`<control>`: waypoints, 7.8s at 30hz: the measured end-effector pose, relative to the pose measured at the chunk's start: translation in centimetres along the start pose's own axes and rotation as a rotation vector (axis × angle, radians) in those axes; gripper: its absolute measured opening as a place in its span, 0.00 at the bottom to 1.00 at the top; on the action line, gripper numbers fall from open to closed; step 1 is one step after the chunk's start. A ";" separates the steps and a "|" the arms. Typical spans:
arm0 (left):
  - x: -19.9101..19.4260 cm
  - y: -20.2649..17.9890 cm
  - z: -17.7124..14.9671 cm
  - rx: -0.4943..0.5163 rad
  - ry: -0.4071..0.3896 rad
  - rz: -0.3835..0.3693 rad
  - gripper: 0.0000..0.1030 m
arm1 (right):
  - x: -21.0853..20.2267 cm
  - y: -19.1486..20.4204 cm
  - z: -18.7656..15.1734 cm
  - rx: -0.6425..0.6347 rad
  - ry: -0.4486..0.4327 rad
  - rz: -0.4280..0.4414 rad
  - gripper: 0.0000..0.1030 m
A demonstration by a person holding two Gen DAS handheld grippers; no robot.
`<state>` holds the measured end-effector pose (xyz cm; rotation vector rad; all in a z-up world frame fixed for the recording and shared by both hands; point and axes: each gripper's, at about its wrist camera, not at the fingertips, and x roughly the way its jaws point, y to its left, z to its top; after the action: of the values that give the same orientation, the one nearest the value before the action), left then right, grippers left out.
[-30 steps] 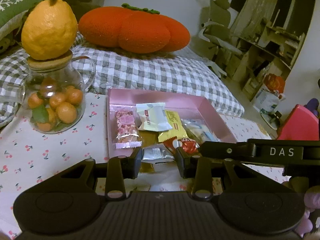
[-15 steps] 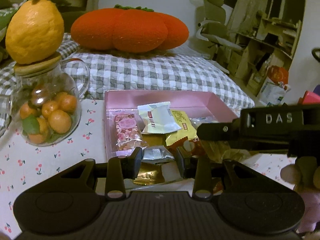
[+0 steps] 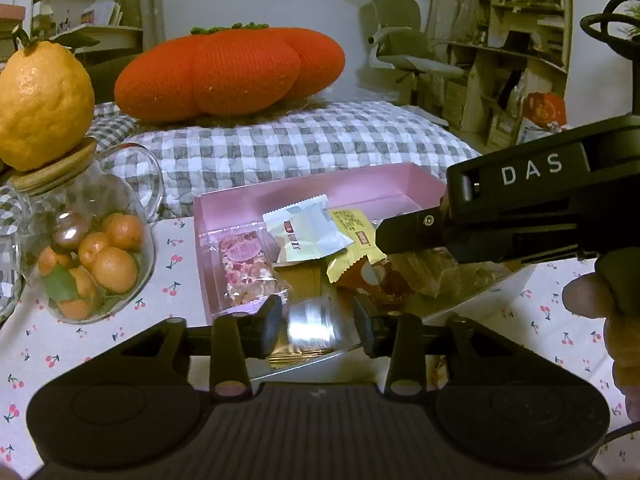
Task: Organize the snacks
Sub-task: 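Lower both snacks into the box and open both tools, then move both tools back over the orange cracker pack and red candy pack, then grasp the orange cracker pack with the left tool while the right tool grasps the red candy pack, then lift the cracker pack and red candy pack and carry both over the box, then lower both snacks into the box and open both tools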
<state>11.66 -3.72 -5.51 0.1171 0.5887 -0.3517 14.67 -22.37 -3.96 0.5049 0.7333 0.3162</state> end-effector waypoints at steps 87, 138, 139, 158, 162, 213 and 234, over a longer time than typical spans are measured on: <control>-2.0 -1.2 -4.6 0.129 0.189 -0.077 0.58 | -4.7 -3.8 -6.3 -0.316 0.160 -0.309 0.94; -3.7 2.5 -5.1 0.024 0.240 -0.039 0.58 | -0.8 0.1 -5.4 -0.274 0.112 -0.290 0.39; -3.7 2.5 -5.0 0.012 0.243 -0.039 0.58 | -1.0 0.0 -5.3 -0.257 0.116 -0.287 0.39; -5.1 2.1 -1.7 -0.125 0.208 -0.048 0.57 | -5.6 -0.1 -3.5 -0.078 0.107 -0.237 0.39; -5.5 1.7 -0.8 -0.142 0.185 -0.055 0.57 | -6.8 0.3 -2.7 -0.066 0.070 -0.219 0.39; 7.0 -2.6 7.0 0.002 0.077 -0.007 0.73 | 0.6 -6.5 6.5 0.119 -0.102 -0.087 0.47; 1.9 -2.1 5.9 -0.019 0.103 0.043 0.96 | -2.9 -4.8 6.0 0.117 -0.103 -0.116 0.81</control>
<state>15.46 -7.51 -1.71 0.1300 0.6901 -0.2991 17.29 -29.58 -1.17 0.5830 0.6801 0.1386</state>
